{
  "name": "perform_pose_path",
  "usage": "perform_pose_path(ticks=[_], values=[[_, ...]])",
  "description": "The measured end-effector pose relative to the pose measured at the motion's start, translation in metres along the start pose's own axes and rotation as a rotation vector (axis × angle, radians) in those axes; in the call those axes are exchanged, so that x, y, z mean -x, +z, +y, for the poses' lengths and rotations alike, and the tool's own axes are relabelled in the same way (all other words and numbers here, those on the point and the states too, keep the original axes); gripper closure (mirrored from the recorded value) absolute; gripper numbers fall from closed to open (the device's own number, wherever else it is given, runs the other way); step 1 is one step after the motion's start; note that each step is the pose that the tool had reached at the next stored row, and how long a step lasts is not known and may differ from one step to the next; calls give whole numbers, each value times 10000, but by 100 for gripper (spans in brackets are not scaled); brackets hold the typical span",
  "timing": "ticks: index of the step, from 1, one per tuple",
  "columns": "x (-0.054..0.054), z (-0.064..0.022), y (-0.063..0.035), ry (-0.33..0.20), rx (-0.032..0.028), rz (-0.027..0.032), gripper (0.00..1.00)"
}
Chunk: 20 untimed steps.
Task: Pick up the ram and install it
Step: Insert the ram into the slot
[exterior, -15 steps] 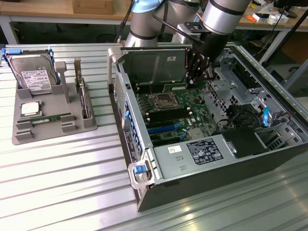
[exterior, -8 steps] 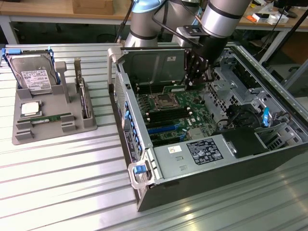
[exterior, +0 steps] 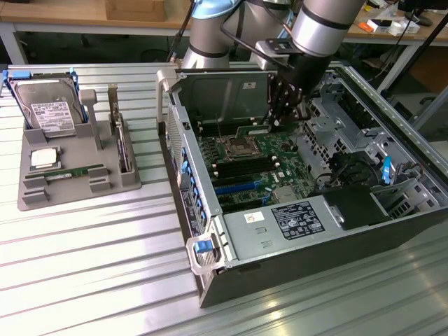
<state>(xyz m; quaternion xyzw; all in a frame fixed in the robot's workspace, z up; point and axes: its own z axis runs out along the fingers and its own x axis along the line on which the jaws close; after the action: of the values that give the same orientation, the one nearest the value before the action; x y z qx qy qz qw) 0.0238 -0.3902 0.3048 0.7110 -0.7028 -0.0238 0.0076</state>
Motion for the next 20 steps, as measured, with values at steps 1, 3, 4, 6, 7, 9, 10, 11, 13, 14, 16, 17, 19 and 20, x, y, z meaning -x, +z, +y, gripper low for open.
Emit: perform_pose_path(ticks=[1, 3, 4, 6, 7, 9, 10, 11, 13, 14, 16, 17, 19, 20], values=[[-3, 2, 2, -1, 0, 1, 86], [-16, 10, 6, -1, 0, 0, 86], [-30, 15, 10, -1, 0, -1, 86], [-79, 27, 27, 0, 1, -1, 86], [-97, 28, 72, 0, -1, -2, 86], [-136, 52, 144, -2, 1, 3, 86], [-165, 69, 169, -2, 0, -1, 86], [-206, 122, 205, -3, 1, 0, 86], [-228, 159, 275, -11, 0, 1, 86], [-230, 161, 306, -32, 1, 2, 86], [-234, 162, 349, -82, 2, 5, 86], [-237, 164, 366, -101, 3, 6, 86], [-243, 169, 396, -139, 4, 8, 86], [-246, 177, 411, -159, 5, 7, 86]])
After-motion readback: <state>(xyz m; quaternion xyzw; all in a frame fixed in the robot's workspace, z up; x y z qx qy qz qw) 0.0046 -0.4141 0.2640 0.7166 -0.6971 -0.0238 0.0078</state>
